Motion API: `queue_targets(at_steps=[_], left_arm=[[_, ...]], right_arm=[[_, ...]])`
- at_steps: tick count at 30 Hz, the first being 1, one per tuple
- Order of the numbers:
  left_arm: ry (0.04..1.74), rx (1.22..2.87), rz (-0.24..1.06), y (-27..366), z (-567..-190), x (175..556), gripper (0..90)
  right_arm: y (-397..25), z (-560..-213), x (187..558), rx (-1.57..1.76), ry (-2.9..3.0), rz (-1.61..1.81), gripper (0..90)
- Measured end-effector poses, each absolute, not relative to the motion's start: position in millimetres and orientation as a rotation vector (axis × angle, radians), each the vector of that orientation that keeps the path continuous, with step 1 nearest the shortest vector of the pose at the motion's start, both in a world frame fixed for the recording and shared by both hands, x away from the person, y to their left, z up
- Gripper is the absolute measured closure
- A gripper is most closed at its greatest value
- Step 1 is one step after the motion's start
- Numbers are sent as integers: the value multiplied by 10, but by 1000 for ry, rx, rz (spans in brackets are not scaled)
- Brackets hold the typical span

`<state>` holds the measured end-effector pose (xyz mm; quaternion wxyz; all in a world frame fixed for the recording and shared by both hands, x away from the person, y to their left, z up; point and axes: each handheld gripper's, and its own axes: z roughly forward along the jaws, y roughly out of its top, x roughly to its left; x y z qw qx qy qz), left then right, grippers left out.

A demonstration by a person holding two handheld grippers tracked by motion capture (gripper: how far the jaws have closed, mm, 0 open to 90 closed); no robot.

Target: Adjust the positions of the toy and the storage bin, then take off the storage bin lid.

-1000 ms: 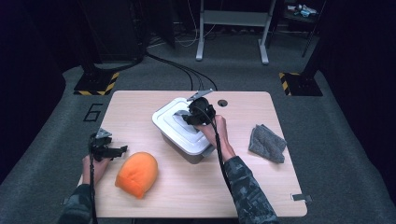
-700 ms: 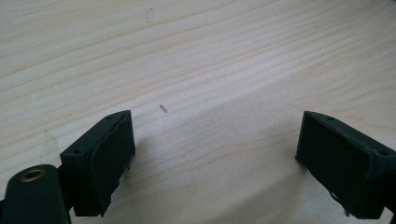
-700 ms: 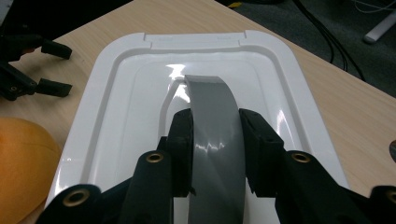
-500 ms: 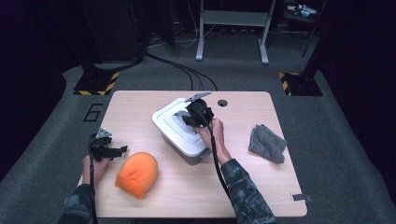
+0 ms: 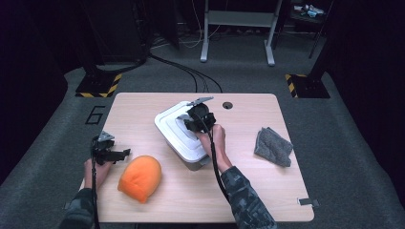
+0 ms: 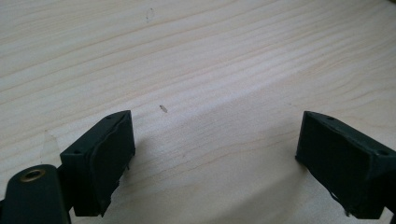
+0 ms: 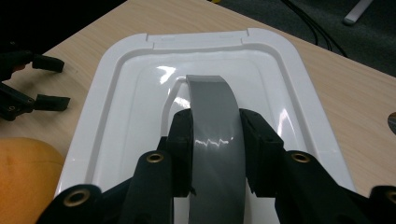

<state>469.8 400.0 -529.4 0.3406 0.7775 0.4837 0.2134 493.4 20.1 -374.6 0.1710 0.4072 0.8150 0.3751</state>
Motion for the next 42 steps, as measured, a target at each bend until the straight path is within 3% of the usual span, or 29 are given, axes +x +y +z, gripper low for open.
queue_targets(at_steps=[34, 42], left_arm=[[1259, 2023, 556, 4000, -5294, 4698, 111], [1258, 2023, 554, 4000, -5294, 4698, 111]], right_arm=[[163, -3739, 4823, 1109, 2319, 1059, 671], [109, -3585, 4772, 1115, 2291, 1087, 670]])
